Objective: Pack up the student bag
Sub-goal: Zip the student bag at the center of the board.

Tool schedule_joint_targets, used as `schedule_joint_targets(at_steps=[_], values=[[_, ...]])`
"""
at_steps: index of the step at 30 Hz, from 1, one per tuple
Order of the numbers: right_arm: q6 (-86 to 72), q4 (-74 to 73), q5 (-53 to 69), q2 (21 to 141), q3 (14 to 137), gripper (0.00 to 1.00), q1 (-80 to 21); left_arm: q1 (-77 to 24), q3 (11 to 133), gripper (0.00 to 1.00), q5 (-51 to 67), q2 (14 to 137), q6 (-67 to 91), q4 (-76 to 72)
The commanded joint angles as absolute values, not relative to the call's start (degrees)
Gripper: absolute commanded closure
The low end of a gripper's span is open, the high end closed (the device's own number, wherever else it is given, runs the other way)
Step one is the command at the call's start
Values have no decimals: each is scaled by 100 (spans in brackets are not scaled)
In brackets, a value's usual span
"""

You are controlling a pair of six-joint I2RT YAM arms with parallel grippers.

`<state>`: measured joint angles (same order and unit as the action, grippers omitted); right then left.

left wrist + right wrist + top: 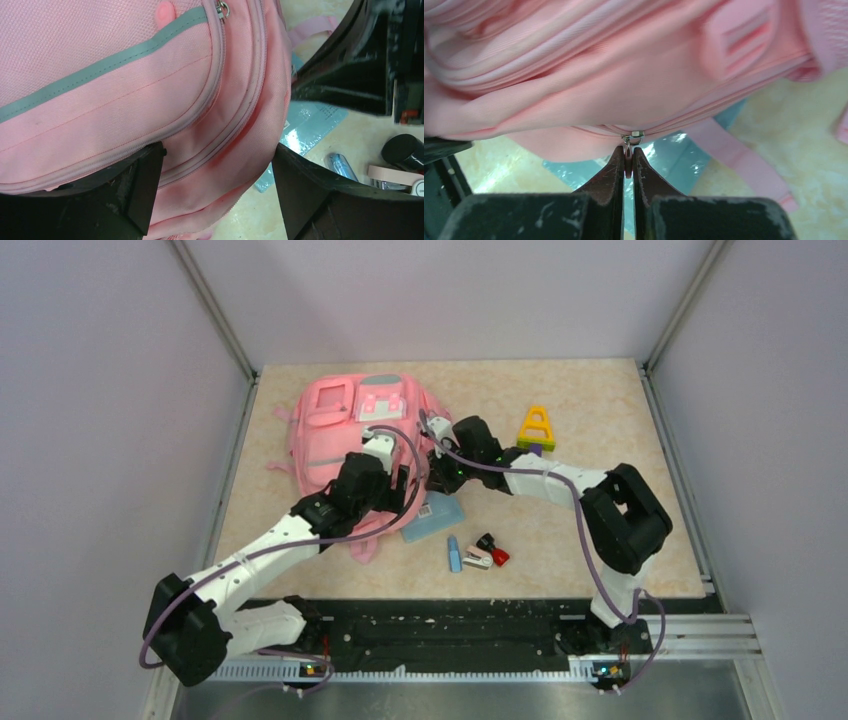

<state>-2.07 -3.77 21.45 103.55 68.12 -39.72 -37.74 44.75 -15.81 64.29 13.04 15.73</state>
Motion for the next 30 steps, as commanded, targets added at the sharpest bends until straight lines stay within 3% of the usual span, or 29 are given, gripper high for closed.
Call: schedule_joint_targets(at_steps=[1,12,18,30], values=[[-377,-574,2208,9907,6713,100,-4446,-3719,4474,17,-1417,6452,1432,1101],[-1452,652,2715,9941,6363,100,-4865,-3594,3707,9,-2044,5407,2112,1034],[-1816,1008,2720,9849,6202,100,-5131,-3306,3130,9,-1668,4975,2435,834],[-2166,1310,2225,10234,6470,100,-5842,-2972,2904,21,-896,5596,2136,-411]])
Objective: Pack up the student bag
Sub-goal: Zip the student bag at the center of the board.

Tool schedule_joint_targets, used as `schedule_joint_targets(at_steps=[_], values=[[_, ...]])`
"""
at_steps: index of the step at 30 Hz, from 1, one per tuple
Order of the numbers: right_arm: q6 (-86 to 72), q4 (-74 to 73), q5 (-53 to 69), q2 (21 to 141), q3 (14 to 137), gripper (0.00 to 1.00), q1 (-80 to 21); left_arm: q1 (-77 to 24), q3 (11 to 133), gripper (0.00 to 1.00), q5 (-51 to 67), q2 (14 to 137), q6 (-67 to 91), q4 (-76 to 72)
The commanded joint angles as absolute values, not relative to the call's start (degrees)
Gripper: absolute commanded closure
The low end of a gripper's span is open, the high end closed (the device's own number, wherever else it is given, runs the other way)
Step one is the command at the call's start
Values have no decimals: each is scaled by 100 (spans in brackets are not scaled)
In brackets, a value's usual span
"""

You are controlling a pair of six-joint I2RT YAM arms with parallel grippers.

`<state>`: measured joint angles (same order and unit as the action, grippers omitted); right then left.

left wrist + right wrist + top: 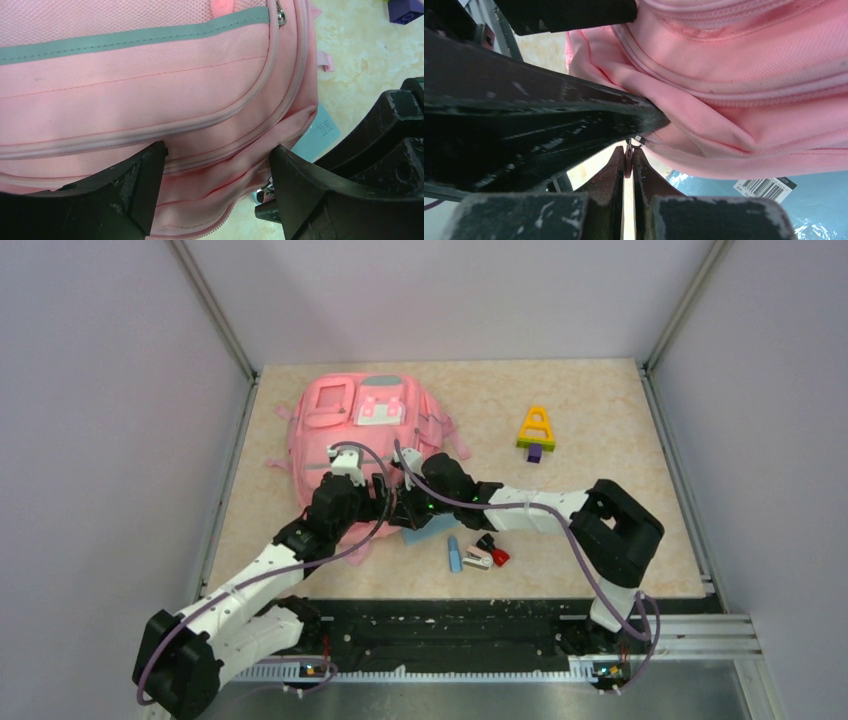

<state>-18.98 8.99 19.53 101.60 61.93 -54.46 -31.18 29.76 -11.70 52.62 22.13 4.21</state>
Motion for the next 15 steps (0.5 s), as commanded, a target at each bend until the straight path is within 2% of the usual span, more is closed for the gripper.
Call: schedule_joint_targets(at_steps=[1,9,15], values=[[-2246,1374,2212,10220,6461,100,-5852,-2931,2915,21,-826,5692,2107,-513],[-2163,1062,1486,9849,6363,100,-5780,-2754,3419,23,-86,6671,1828,-1390],[-2290,787,1556,9563,6109,100,-5115,-2756,4185,22,506,7701,1802,-1998]])
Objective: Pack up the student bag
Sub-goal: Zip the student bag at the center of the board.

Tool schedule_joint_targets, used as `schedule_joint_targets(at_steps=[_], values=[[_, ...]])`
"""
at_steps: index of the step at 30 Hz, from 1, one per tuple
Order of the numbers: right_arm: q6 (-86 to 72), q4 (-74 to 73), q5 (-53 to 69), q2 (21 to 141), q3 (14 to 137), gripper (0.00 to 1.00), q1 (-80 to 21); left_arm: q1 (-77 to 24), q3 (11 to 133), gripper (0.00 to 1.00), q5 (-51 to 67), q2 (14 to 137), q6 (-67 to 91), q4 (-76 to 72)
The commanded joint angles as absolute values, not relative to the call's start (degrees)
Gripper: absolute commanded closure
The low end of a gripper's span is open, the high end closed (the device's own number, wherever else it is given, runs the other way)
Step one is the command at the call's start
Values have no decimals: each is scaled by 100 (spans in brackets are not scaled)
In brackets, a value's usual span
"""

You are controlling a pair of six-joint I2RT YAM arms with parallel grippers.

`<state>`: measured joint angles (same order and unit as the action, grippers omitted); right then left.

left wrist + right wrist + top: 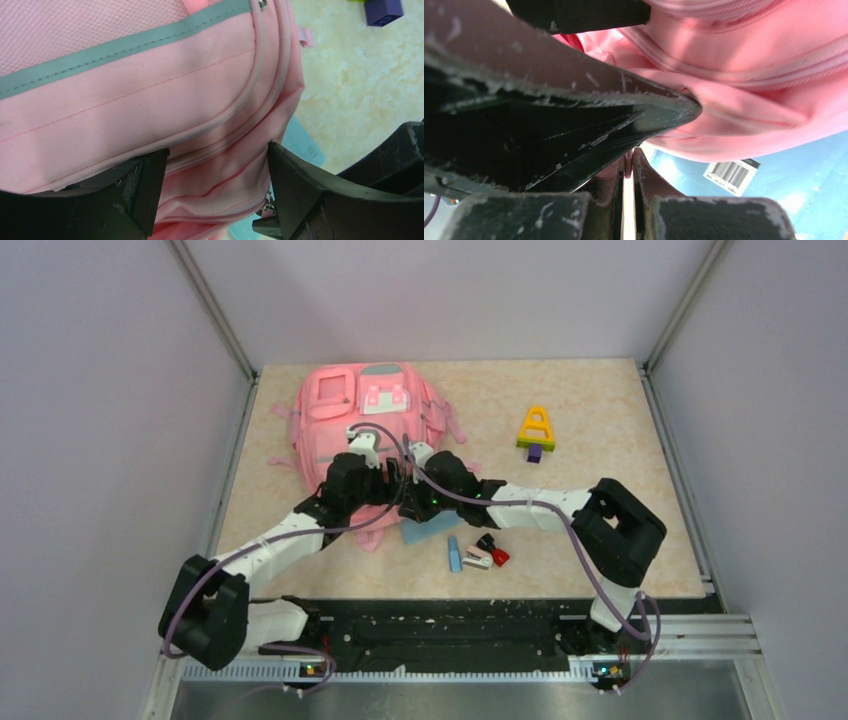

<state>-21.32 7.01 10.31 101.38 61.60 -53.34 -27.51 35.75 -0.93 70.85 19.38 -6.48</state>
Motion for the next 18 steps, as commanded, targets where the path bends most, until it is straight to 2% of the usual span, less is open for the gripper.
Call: schedule_joint_targets(at_steps=[1,5,8,18], values=[[-2240,687,1559,9534,6093,100,-4975,-2753,4336,23,594,7866,1805,-2081],[-1913,199,1443,9433,6195,100,-4469,-2753,5009,23,1097,8538,1640,-2286],[-1692,-294,1364,9490,6427,100,-4125,-2757,5239,22,1062,8627,1601,-2297],[-1292,-886,1055,9669,6789,100,-3894,-2661,4464,12,-1113,6929,1877,-713]])
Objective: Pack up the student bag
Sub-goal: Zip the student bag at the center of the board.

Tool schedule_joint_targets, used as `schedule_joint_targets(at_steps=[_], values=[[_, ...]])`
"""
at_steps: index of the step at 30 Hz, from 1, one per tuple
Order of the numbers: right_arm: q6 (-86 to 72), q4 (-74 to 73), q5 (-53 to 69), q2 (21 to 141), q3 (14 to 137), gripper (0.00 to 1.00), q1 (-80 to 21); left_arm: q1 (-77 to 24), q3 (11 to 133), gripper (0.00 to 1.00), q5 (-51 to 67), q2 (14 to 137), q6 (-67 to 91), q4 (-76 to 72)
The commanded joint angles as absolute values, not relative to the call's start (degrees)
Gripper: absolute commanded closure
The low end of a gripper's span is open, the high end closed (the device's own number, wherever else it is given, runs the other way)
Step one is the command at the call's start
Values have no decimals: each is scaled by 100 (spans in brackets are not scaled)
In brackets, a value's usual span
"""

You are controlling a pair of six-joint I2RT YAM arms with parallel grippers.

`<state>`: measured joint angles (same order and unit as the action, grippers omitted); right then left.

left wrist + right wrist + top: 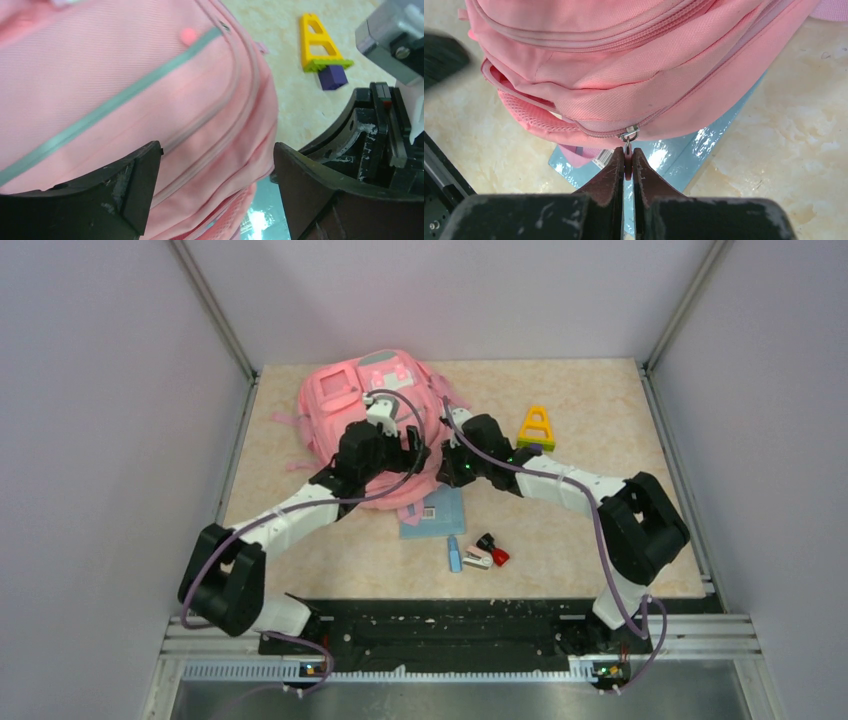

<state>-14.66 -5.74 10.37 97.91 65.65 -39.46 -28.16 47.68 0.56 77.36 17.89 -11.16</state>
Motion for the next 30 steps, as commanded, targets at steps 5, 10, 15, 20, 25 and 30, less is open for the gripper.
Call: schedule_joint_targets(at_steps=[5,10,15,20,25,30], values=[[-1342,-817,1167,9734,6739,100,-3894,-1905,3958,10,-1345,6236,2585,-259],[-1329,-816,1174,9814,6723,100,-3894,-930,3617,13,-717,6211,3174,-756],[-1307,-798,1177,9839,6710,100,-3894,-476,3832,27,-50,7038,3554,-1395],[-1319,-782,1225,9839,6683,100,-3893,-369,4132,40,336,7644,3587,-1615],[-1297,-821,1176,9847,6687,100,-3894,-369,4148,47,542,7880,3562,-1835],[-1265,-998,936,9865,6787,100,-3923,-369,4187,52,1148,8204,3605,-2130]])
